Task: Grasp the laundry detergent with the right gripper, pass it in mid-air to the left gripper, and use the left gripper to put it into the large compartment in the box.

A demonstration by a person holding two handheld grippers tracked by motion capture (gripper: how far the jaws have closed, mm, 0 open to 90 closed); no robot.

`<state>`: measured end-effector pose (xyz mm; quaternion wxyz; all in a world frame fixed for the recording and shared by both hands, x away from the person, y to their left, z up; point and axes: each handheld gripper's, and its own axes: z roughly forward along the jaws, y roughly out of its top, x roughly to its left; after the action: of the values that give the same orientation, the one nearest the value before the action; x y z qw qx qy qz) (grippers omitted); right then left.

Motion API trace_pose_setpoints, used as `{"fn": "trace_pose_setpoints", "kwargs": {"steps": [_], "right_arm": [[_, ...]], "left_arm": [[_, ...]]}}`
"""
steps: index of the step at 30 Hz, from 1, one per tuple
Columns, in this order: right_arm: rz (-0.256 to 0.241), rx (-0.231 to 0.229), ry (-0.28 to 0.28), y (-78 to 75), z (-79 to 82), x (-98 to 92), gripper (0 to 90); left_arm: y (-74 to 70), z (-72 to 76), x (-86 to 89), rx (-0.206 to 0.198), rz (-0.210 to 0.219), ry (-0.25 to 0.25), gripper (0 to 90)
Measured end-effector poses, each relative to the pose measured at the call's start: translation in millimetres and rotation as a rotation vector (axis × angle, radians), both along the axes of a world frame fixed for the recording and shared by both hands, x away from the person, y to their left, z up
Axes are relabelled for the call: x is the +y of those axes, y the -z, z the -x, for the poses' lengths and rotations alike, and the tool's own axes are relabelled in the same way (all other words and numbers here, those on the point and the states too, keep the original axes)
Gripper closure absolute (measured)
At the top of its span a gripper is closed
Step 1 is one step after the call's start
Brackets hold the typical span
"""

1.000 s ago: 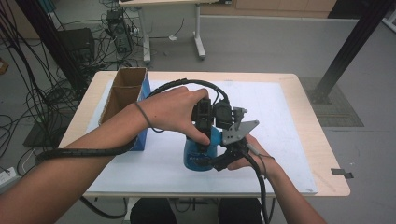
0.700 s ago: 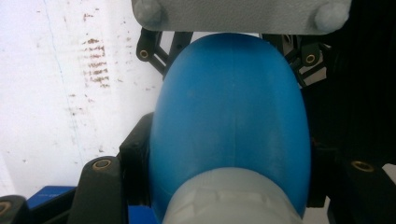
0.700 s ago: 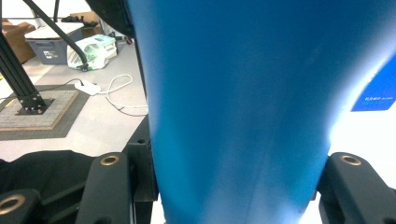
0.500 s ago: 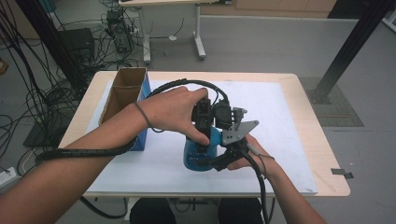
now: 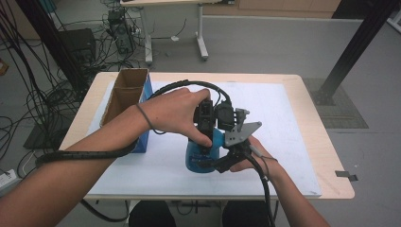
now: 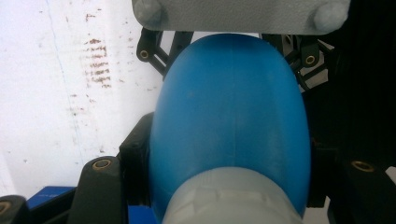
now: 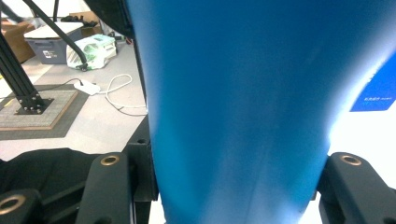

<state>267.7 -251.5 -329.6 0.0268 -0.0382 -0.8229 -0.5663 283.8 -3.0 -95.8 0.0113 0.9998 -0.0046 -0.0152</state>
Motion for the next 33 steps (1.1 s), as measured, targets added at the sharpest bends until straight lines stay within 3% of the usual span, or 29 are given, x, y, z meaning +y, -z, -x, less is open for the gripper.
{"fn": "trace_pose_setpoints", "kwargs": {"steps": [33], "right_arm": [[0.005, 0.006, 0.003, 1.3, -3.5, 0.0, 42.1]], "left_arm": [[2.7, -5.2, 0.8, 0.006, 0.003, 0.0, 37.9]]}}
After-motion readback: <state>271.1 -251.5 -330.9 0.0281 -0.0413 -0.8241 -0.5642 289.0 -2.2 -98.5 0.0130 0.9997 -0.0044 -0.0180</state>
